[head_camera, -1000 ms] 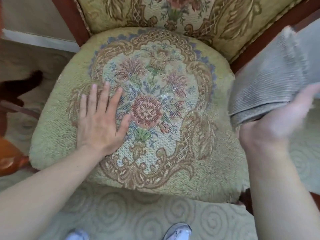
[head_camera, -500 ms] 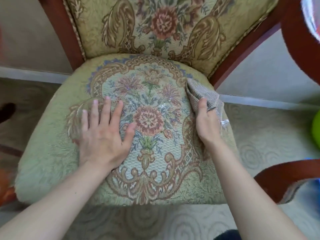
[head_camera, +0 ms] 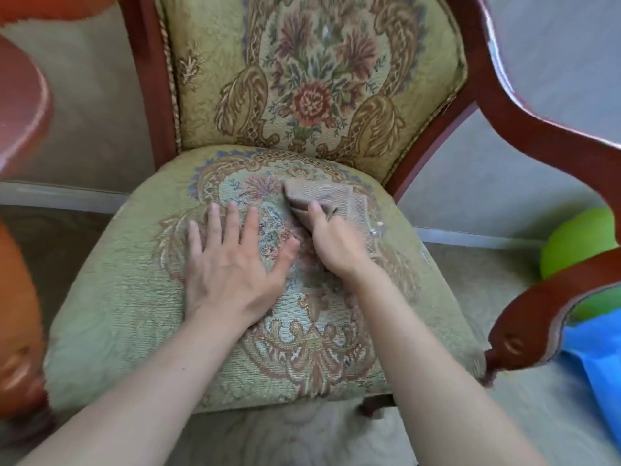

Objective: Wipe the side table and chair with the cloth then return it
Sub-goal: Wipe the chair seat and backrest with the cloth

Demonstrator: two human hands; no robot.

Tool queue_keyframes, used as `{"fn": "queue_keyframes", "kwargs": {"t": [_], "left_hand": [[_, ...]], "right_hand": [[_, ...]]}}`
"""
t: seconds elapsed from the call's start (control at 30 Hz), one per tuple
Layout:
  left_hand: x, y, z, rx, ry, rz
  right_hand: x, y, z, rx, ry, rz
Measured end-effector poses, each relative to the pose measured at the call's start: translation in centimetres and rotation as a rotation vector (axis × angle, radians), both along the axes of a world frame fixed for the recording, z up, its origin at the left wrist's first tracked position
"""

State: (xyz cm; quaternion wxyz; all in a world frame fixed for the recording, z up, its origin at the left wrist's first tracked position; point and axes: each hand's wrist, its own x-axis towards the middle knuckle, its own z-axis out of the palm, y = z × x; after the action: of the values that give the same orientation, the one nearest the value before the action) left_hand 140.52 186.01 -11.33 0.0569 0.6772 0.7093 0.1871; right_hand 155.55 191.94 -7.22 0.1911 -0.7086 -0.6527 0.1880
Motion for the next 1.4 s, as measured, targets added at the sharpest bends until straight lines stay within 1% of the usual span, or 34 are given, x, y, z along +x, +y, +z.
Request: {"fn": "queue_keyframes", "kwargs": {"t": [0.03,0.07,0.1,0.13,0.2,0.23,0.27,0.3,0.37,0.43,0.47,0.5,0.53,0.57,0.63,0.67,0.7,0.73,0.77,0.8,0.87,0.93,1.0,1.07,1.2,1.3,1.4], "left_hand": [[-0.2,0.1,0.0,-0.001,-0.015,-0.005],[-0.4,0.2,0.0,-0.001,-0.037,-0.008],[-0.5,0.3,0.0,0.001,-0.059,-0.008],[-0.6,0.3,0.0,0.004,-0.072,-0.007],[-0.6,0.3,0.0,0.013,-0.069,-0.010],[-0.6,0.2,0.0,0.013,-0.068,-0.012],[-0.6,0.2,0.0,0.010,-0.065,-0.016],[-0.6,0.1,0.0,0.007,-0.059,-0.018],[-0.6,0.2,0.0,0.012,-0.048,-0.013],[-0.6,0.4,0.0,0.025,-0.052,-0.008],[-0.5,0.4,0.0,0.030,-0.058,-0.006],[-0.5,0.4,0.0,0.033,-0.062,-0.005],[-0.5,0.3,-0.1,0.037,-0.065,-0.006],[-0.4,0.2,-0.1,0.041,-0.070,-0.006],[-0.5,0.1,0.0,0.034,-0.073,-0.005],[-0.5,0.1,0.0,0.029,-0.074,-0.005],[-0.5,0.1,0.0,0.027,-0.076,-0.003],[-0.5,0.1,-0.1,0.025,-0.075,0.001],[-0.4,0.2,-0.1,0.024,-0.073,0.005],[-0.4,0.3,-0.2,0.023,-0.066,0.010],[-0.2,0.3,-0.2,0.018,-0.048,0.018],[-0.2,0.3,-0.2,0.014,-0.034,0.019],[-0.1,0.3,-0.1,0.014,-0.027,0.027],[0.0,0.2,0.0,0.015,-0.028,0.033],[0.0,0.1,0.2,0.032,-0.053,0.038],[0.0,0.3,0.1,0.054,-0.086,0.041],[-0.2,0.2,0.0,0.045,-0.111,0.046]], "right_hand": [[-1.1,-0.6,0.0,-0.008,0.010,0.036],[-1.5,-1.2,0.1,-0.045,0.066,0.053],[-1.3,-1.7,0.5,-0.104,0.190,0.060],[-0.4,-2.3,1.1,-0.172,0.396,0.047],[2.2,-3.2,2.6,-0.333,0.956,-0.039],[3.7,-3.8,3.4,-0.359,1.199,-0.103],[5.2,-4.4,4.0,-0.314,1.351,-0.185],[6.9,-4.9,4.4,-0.243,1.442,-0.257],[10.0,-5.5,5.3,-0.076,1.561,-0.327],[12.7,-5.7,6.3,0.105,1.606,-0.347],[13.9,-5.4,6.7,0.176,1.592,-0.347],[14.7,-4.8,7.1,0.234,1.541,-0.364],[15.3,-4.2,7.1,0.294,1.410,-0.433],[15.5,-3.6,6.6,0.306,1.224,-0.493],[14.3,-2.2,4.6,0.214,0.700,-0.594],[13.1,-1.6,3.1,0.143,0.503,-0.562],[11.9,-1.0,1.4,0.067,0.376,-0.461],[10.7,-0.4,-0.1,0.008,0.297,-0.326],[9.7,0.2,-1.3,-0.010,0.251,-0.215],[9.1,0.9,-2.0,0.003,0.220,-0.154],[8.5,2.1,-1.9,0.022,0.198,-0.116],[8.2,3.1,-1.6,-0.020,0.196,-0.062],[7.6,4.2,-1.4,-0.048,0.144,-0.028],[5.8,5.3,-0.9,-0.065,0.059,-0.012],[1.4,6.8,0.1,-0.095,0.022,0.105],[-0.2,5.2,-0.3,-0.099,-0.044,0.233],[0.0,0.8,-0.5,-0.078,-0.080,0.391]]}}
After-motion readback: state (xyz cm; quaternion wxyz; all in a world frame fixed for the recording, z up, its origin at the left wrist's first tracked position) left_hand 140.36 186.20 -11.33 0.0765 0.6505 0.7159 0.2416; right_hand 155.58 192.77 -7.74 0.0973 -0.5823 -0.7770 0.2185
